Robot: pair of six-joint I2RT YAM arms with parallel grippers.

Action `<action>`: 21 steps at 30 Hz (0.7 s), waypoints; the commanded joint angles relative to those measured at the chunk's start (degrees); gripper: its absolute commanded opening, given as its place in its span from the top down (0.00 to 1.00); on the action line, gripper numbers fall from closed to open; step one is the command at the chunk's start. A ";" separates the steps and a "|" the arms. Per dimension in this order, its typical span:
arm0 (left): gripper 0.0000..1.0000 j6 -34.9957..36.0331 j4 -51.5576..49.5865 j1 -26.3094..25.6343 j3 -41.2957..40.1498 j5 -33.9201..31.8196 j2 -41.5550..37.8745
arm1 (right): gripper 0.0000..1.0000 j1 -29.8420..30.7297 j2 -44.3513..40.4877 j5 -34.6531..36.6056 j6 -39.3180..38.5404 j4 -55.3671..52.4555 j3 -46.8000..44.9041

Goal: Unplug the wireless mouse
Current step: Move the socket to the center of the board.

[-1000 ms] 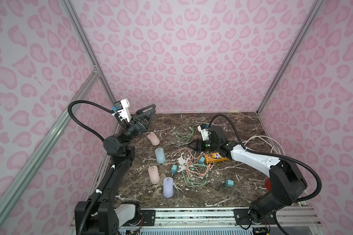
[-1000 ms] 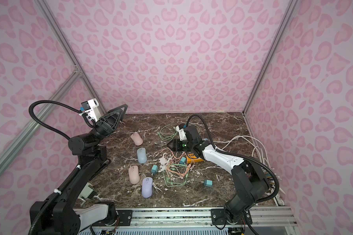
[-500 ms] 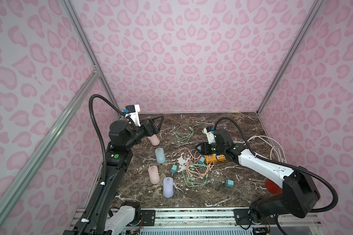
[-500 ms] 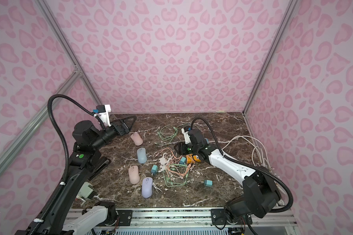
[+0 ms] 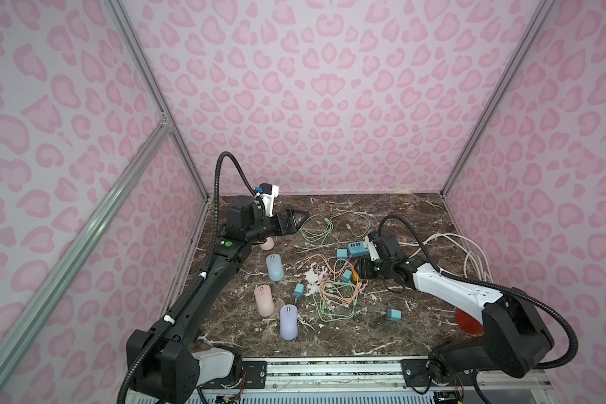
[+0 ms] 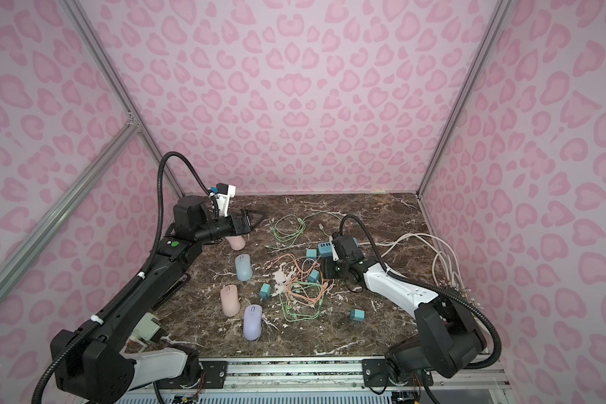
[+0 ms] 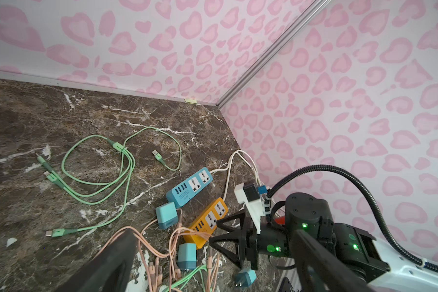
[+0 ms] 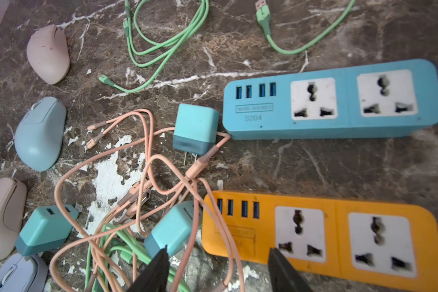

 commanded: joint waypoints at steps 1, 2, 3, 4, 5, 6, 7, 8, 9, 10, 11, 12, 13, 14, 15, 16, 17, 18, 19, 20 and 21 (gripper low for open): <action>0.01 0.76 3.73 0.06 0.38 3.52 2.35 | 0.43 -2.36 -1.68 1.10 -0.02 -1.39 0.56; 0.01 -0.11 4.40 0.01 0.03 4.22 3.08 | 0.45 -3.55 -2.29 1.53 -0.44 -2.02 0.72; 0.01 -1.47 6.07 0.03 -0.36 4.86 3.72 | 0.50 -4.76 -2.52 1.92 -0.37 -2.48 0.81; 0.01 -2.48 7.81 0.07 -1.04 5.88 4.08 | 0.59 -5.82 -2.45 1.90 -0.44 -2.74 0.88; 0.00 -3.71 9.46 0.15 -1.79 6.83 4.49 | 0.70 -7.05 -1.92 1.27 -0.89 -2.94 1.00; 0.00 -4.60 10.46 0.13 -2.20 7.46 4.79 | 0.78 -8.24 -1.17 0.59 -1.03 -3.23 1.20; 0.00 -5.14 10.78 0.15 -2.39 7.89 4.97 | 0.83 -8.89 -0.39 -0.05 -1.35 -3.27 1.31; 0.00 -5.37 10.80 0.10 -2.34 8.45 5.09 | 0.84 -9.19 0.57 -0.53 -1.74 -3.32 1.58; 0.00 -5.39 10.57 0.11 -2.20 8.93 5.03 | 0.86 -9.00 1.56 -0.75 -2.12 -3.34 1.95; 0.00 -5.32 10.14 0.10 -2.03 9.10 5.02 | 0.86 -8.62 2.48 -0.75 -2.47 -3.53 2.29; 0.00 -5.06 9.57 0.11 -1.77 9.23 4.88 | 0.86 -7.78 3.57 -0.16 -2.97 -3.98 3.01; 0.00 -4.71 8.95 0.13 -1.47 9.19 4.65 | 0.85 -6.66 4.85 0.95 -3.66 -4.67 3.93; 0.00 -4.45 8.42 0.12 -1.24 9.01 4.49 | 0.85 -5.69 6.05 2.07 -4.22 -5.41 4.75; 0.00 -4.18 8.02 0.10 -1.06 8.87 4.19 | 0.83 -4.46 7.37 3.47 -4.85 -6.23 5.78; 0.00 -4.07 7.82 0.10 -0.94 8.68 4.07 | 0.80 -3.35 8.33 5.07 -5.22 -7.01 6.69; 0.00 -4.06 7.73 0.16 -0.92 8.67 3.95 | 0.78 -2.57 9.22 6.61 -5.38 -7.46 7.29; 0.00 -4.06 7.72 0.18 -1.01 8.72 3.80 | 0.76 -1.84 10.07 8.43 -5.49 -7.75 7.90; 0.00 -4.00 7.59 0.16 -1.08 8.75 3.69 | 0.75 -1.20 10.81 10.06 -5.59 -8.11 8.37; 0.00 -3.98 7.48 0.15 -1.17 8.79 3.68 | 0.74 -0.67 11.32 11.49 -5.73 -8.52 8.84; 0.00 -3.98 7.31 0.17 -1.18 8.88 3.47 | 0.74 -0.03 11.83 13.17 -5.86 -9.04 9.39; 0.00 -3.89 7.15 0.11 -1.23 8.83 3.26 | 0.74 0.45 12.32 14.67 -6.00 -9.54 9.88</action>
